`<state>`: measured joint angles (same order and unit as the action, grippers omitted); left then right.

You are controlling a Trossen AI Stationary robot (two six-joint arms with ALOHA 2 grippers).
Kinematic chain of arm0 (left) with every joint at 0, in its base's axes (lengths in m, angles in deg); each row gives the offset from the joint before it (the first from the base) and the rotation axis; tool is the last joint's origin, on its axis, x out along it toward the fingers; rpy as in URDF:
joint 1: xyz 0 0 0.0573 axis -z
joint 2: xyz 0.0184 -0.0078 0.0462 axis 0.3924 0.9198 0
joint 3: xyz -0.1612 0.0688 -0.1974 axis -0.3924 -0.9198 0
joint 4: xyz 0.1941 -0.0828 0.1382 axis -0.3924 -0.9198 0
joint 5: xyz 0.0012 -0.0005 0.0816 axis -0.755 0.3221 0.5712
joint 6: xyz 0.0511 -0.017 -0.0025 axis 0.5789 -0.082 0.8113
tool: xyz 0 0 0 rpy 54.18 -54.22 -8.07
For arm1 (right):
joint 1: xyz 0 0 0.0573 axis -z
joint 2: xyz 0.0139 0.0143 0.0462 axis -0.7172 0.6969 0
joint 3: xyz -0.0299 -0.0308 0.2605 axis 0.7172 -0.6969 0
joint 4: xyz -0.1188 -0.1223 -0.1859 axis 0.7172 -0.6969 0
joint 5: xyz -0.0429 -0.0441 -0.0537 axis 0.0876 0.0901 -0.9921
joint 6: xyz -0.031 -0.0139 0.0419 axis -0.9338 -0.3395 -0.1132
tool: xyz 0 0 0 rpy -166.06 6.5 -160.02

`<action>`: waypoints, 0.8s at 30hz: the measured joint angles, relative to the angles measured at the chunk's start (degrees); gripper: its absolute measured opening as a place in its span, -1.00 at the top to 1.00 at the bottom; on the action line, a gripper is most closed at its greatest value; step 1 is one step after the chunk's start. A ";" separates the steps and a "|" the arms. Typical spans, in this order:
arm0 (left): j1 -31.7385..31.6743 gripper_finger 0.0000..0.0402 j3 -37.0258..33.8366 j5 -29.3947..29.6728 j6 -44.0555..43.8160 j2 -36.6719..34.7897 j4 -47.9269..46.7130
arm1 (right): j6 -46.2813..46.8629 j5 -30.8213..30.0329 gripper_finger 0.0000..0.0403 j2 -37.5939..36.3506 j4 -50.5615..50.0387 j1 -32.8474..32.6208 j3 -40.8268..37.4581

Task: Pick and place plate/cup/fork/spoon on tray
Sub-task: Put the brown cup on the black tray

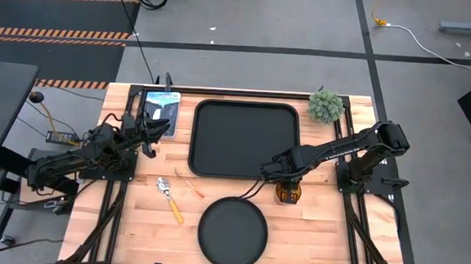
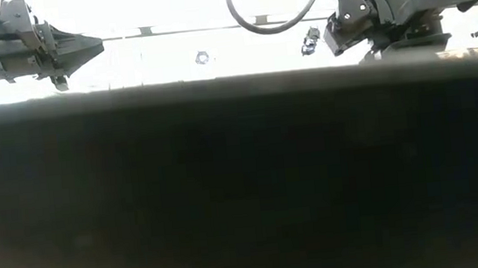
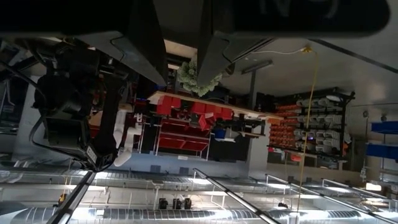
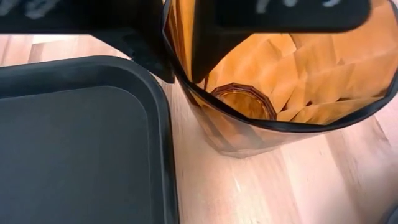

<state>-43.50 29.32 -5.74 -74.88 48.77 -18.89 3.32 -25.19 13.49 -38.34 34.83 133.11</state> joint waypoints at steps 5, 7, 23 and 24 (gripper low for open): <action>0.01 0.53 0.01 0.00 0.00 0.00 -0.34 | -0.02 2.26 0.93 -0.07 -0.07 0.54 0.07; 0.01 0.53 0.00 0.00 0.00 0.01 -0.79 | -0.09 2.89 0.95 -0.11 -0.11 0.79 0.07; 0.00 0.53 0.00 0.00 -0.36 0.01 -2.16 | -1.08 5.74 0.95 -8.59 -0.70 7.43 0.04; 0.00 0.53 0.01 0.00 -0.38 0.01 -2.11 | -1.46 5.72 0.95 -9.03 -0.72 8.53 0.04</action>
<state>-43.50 29.33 -5.74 -75.26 48.78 -21.00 1.87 -19.47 4.46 -39.06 43.37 133.15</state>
